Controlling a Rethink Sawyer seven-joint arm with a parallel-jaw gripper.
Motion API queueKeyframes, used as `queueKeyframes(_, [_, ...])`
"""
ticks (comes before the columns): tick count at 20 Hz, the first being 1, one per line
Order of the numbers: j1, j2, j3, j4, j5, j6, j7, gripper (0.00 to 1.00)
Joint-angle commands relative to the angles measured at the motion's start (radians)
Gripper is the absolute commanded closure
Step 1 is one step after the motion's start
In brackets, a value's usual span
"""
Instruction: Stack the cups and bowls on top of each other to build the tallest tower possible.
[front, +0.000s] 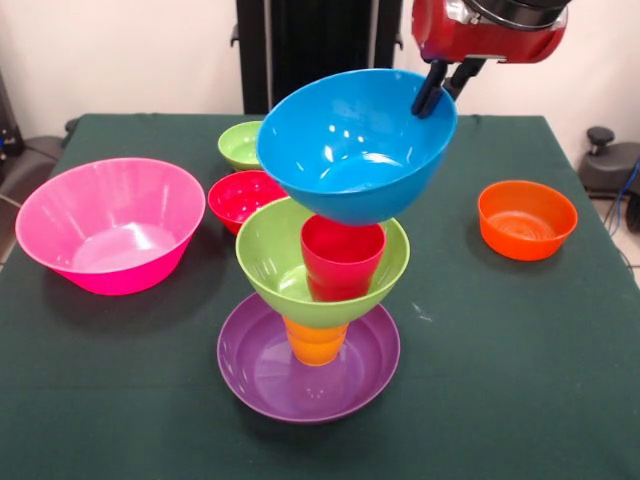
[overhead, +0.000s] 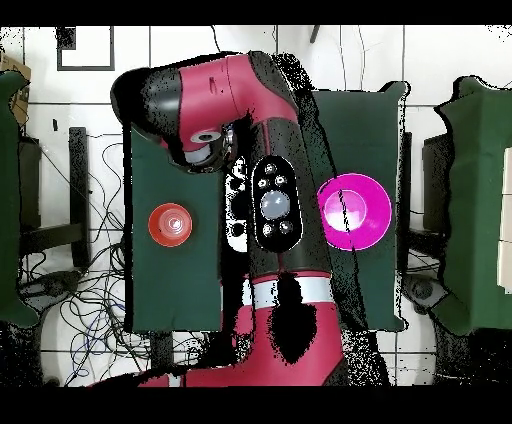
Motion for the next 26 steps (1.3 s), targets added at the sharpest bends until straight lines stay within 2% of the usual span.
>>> queueKeyframes(1, [-0.009,0.030,-0.011,-0.002,-0.042,0.028,-0.001,1.00])
queueKeyframes(14, [-0.008,0.052,-0.014,-0.022,-0.047,0.006,0.001,1.00])
queueKeyframes(21, [0.007,0.118,-0.006,-0.108,-0.053,0.013,0.020,1.00])
queueKeyframes(26, [0.011,0.132,-0.012,-0.126,-0.047,0.008,0.018,1.00])
